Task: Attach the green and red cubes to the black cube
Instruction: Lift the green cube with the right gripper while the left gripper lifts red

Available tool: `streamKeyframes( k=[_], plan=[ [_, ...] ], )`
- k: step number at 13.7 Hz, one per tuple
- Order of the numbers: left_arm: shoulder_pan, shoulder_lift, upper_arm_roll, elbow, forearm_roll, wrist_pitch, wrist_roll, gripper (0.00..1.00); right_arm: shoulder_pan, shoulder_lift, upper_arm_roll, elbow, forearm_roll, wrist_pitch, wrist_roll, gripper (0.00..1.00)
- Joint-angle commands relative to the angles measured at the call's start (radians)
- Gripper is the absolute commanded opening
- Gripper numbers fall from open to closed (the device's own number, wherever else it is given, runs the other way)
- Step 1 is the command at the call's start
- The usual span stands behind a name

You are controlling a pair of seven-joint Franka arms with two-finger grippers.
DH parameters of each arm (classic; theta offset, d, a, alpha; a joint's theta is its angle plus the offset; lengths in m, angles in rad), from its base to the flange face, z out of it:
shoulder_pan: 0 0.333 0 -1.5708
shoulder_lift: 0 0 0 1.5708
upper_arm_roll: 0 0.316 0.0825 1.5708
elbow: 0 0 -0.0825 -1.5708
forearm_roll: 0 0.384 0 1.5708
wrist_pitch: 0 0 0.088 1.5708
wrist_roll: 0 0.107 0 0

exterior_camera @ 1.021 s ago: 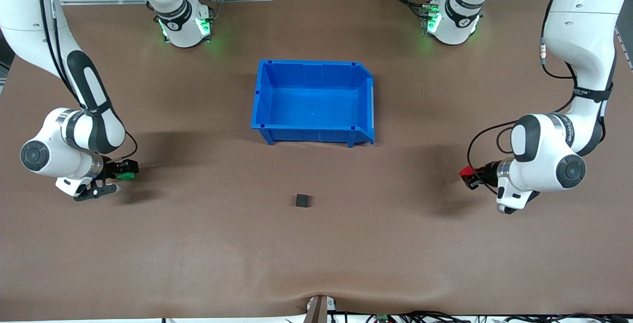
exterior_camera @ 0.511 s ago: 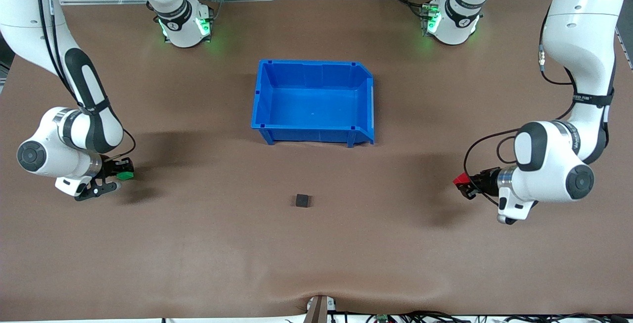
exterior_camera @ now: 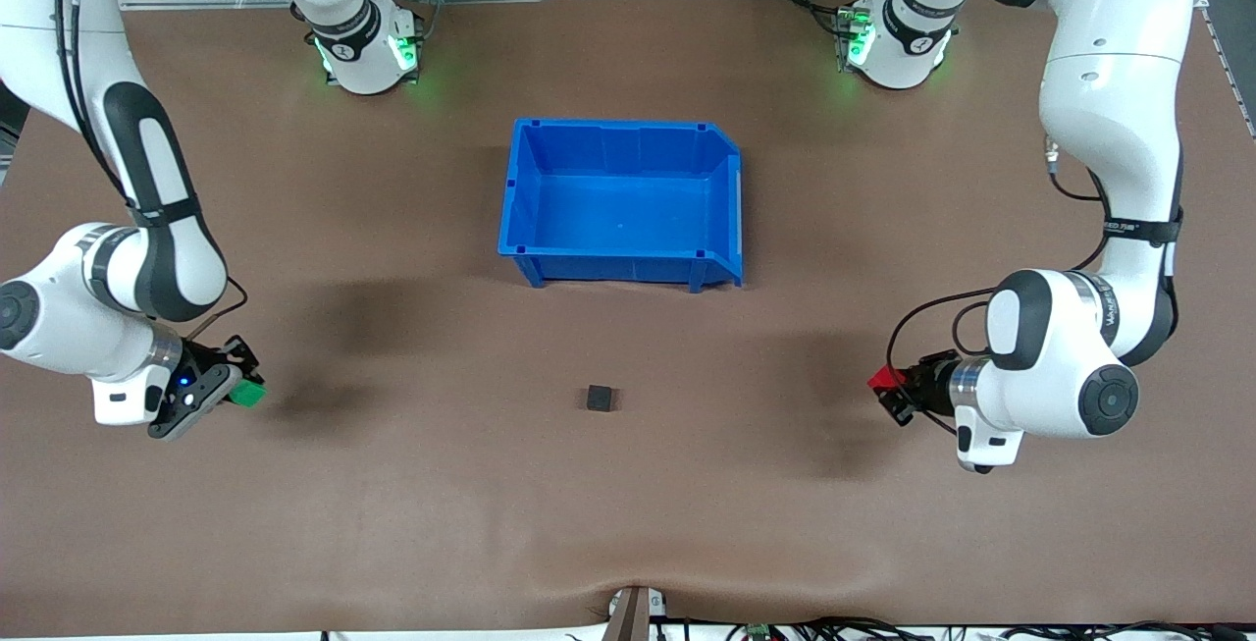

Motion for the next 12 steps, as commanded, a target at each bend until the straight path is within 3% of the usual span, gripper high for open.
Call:
streamKeyframes(
  k=[1, 3, 5, 8, 12],
  plan=[
    [-0.005, 0.035, 0.011, 0.026, -0.139, 0.052, -0.118, 0.0, -0.006, 0.001, 0.051, 0.007, 0.265, -0.017, -0.281, 0.0],
    [-0.048, 0.045, 0.011, 0.027, -0.171, 0.098, -0.234, 0.0, 0.011, 0.016, 0.077, 0.029, 0.438, -0.021, -0.423, 0.0],
    [-0.094, 0.065, 0.011, 0.03, -0.173, 0.199, -0.409, 0.0, 0.068, 0.022, 0.072, 0.082, 0.417, -0.064, -0.427, 0.0],
    [-0.159, 0.128, 0.011, 0.03, -0.173, 0.364, -0.489, 0.0, 0.151, 0.053, 0.068, 0.176, 0.195, -0.066, -0.393, 0.0],
    [-0.192, 0.148, 0.011, 0.033, -0.173, 0.405, -0.544, 0.0, 0.266, 0.059, 0.068, 0.239, -0.075, -0.07, -0.128, 0.0]
  ],
)
